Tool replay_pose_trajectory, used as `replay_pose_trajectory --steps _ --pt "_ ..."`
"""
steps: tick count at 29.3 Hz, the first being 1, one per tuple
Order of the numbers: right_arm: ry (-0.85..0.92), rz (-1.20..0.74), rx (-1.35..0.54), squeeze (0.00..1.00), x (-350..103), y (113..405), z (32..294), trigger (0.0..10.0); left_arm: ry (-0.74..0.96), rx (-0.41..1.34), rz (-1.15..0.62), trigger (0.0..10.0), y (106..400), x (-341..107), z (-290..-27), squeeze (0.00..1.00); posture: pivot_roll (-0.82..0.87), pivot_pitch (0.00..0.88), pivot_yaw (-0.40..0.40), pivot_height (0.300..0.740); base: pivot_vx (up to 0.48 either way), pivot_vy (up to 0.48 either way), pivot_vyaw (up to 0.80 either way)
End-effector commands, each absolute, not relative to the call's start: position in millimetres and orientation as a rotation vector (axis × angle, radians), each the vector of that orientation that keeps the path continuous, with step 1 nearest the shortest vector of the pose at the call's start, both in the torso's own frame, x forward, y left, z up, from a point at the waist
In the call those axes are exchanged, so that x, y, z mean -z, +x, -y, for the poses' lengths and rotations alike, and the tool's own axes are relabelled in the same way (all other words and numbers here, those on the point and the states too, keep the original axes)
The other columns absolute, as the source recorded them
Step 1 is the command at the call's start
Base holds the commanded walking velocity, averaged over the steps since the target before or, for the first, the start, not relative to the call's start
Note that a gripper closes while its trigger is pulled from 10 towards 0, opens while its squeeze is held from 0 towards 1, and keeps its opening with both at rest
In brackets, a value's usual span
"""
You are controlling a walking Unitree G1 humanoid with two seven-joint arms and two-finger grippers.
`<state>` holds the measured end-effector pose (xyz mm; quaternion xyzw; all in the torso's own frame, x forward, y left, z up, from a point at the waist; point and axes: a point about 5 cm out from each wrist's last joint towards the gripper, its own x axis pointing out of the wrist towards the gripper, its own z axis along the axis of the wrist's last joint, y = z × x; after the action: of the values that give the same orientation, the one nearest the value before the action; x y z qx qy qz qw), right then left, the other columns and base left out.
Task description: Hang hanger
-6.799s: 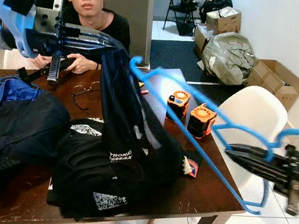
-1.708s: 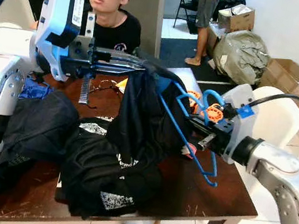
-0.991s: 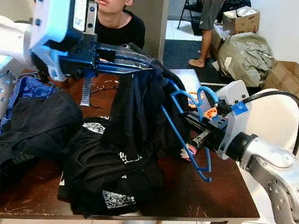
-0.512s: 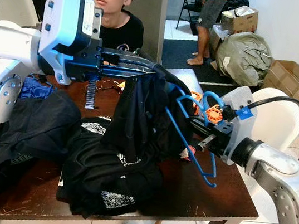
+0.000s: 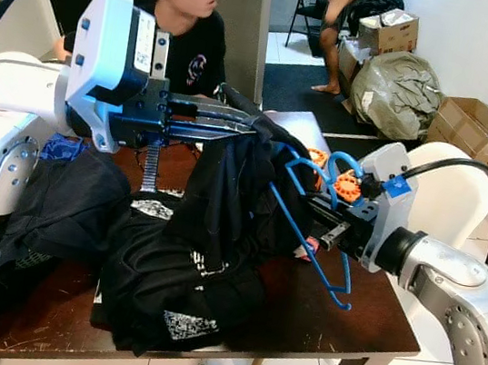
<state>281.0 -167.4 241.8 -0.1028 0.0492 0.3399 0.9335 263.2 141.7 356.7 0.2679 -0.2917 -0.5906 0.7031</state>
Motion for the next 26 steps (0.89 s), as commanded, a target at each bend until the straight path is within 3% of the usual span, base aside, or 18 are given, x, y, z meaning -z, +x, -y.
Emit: replay_pose_trajectory --steps 1,16,26 --pt "-0.204 -0.098 -0.694 0.0 -244 281 165 10.0 0.606 1.314 0.664 10.0 259 -360 -143 0.0 0.02 0.0 0.086 0.74 0.0 0.0 0.0" --pt "-0.179 -0.111 -0.669 0.0 -242 282 166 10.0 0.595 1.308 0.657 10.0 259 -360 -147 0.0 0.02 0.0 0.088 0.74 0.0 0.0 0.0" --pt "-0.057 -0.114 -0.563 0.0 -239 291 172 10.0 0.589 1.279 0.651 10.0 261 -360 -153 0.0 0.02 0.0 0.088 0.74 0.0 0.0 0.0"
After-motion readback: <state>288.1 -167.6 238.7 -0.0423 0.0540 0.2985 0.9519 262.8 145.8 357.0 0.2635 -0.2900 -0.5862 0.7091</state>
